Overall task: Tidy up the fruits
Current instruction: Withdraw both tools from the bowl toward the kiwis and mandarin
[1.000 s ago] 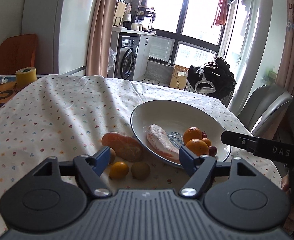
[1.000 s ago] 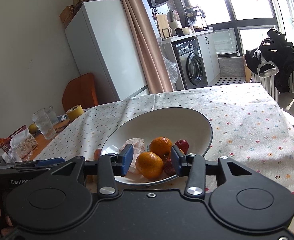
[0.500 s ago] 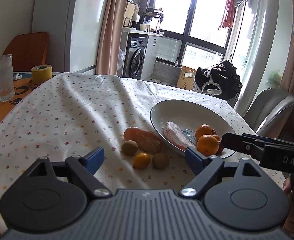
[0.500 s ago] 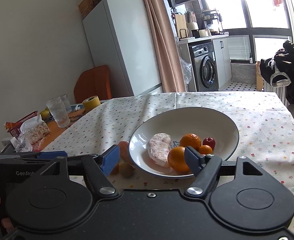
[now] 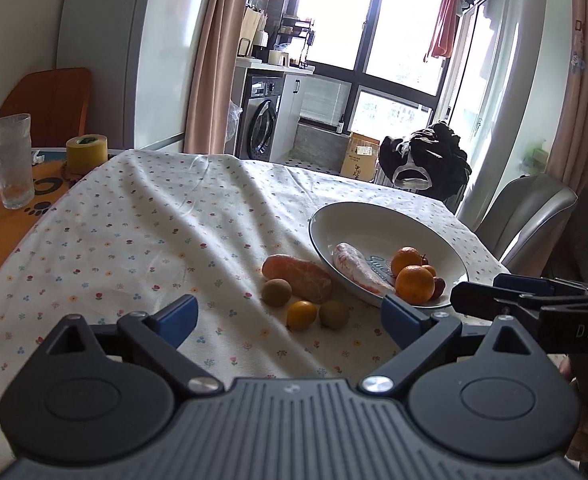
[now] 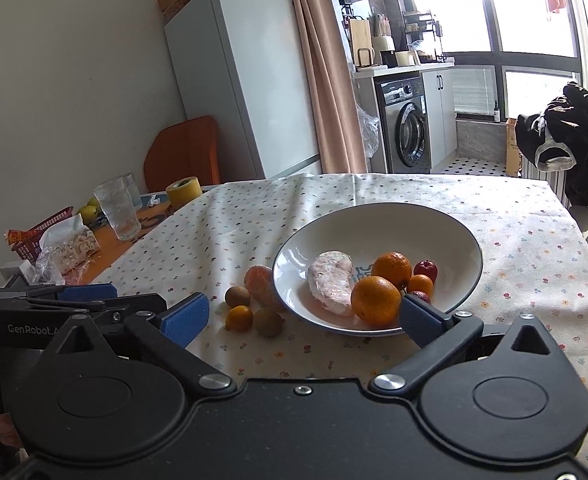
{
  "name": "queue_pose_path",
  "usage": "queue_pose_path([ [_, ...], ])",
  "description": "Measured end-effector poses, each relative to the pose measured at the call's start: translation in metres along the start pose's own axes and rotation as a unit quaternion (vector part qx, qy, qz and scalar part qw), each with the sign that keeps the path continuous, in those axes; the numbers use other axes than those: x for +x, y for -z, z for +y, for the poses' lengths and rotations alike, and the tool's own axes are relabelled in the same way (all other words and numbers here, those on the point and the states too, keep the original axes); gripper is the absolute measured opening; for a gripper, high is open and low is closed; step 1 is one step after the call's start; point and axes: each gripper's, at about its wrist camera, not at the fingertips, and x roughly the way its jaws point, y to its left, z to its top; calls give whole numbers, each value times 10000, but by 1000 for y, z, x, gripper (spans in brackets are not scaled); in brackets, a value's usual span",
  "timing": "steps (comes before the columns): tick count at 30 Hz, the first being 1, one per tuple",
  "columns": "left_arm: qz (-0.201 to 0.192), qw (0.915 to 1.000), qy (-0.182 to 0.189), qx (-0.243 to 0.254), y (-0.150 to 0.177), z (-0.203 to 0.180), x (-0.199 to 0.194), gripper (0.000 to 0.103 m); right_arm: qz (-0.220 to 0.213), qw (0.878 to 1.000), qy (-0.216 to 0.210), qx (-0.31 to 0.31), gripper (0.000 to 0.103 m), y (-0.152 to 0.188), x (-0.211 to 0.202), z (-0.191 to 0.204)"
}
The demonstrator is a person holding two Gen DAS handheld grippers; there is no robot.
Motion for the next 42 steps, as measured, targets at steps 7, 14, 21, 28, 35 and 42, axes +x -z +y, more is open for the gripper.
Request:
queue_pose_path([
  [7, 148, 9997, 79, 193, -2, 9, -9, 97, 213, 9996, -34, -196, 103, -1, -1, 16],
  [14, 167, 9996, 105, 181, -3, 18, -13, 97, 437, 9982, -192, -358, 103, 0, 6, 33],
  [21, 213, 9996, 145, 72, 1, 28, -9, 97, 586, 9968, -298, -465, 100, 2, 19, 37],
  [28, 215, 9996, 151, 36, 5, 30, -1, 95, 747, 9949, -357, -581, 86, 4, 37, 41],
  [35, 248, 9996, 158, 49, 10, 29, 9, 87, 949, 9930, -445, -544, 76, 9, 60, 38],
  [42, 356, 9993, 136, -63, 16, 30, 22, 71, 1120, 9919, -427, -431, 59, 14, 82, 33],
])
